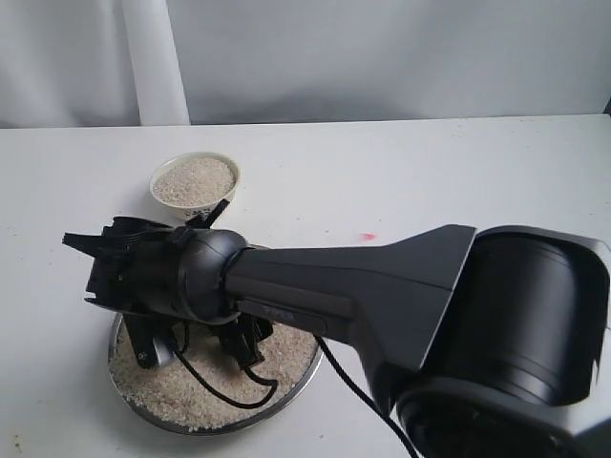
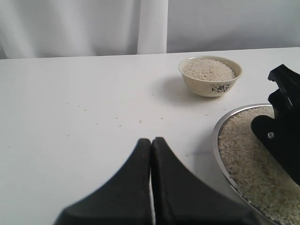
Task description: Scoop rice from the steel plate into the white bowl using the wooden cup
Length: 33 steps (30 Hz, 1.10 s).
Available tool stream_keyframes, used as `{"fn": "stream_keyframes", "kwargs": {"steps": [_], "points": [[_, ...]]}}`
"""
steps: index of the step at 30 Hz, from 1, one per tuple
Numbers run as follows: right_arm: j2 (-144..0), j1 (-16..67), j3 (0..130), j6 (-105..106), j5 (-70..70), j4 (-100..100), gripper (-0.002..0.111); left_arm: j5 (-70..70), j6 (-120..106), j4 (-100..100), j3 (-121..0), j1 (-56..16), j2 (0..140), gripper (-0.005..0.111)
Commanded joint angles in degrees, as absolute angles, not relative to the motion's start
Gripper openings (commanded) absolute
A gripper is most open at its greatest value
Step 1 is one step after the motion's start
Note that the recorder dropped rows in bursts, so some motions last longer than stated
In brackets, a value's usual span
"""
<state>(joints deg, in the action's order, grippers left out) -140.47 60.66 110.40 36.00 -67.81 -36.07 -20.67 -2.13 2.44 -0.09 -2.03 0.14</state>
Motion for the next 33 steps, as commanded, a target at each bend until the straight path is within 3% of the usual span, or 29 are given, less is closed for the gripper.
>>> {"fn": "stream_keyframes", "kwargs": {"steps": [1, 24, 33], "points": [[-142.27, 60.6, 109.84, 35.85, -63.06, -27.46, 0.0, -19.86, -1.97, 2.4, 0.0, -2.38, 0.0, 0.0], [-141.21, 60.49, 109.84, 35.68, -59.59, -20.98, 0.0, -19.86, -1.96, 2.4, 0.0, -2.38, 0.0, 0.0], [-136.04, 55.87, 109.84, 35.68, -56.04, -9.78, 0.0, -19.86, -2.11, 2.4, 0.0, -2.38, 0.0, 0.0]]}}
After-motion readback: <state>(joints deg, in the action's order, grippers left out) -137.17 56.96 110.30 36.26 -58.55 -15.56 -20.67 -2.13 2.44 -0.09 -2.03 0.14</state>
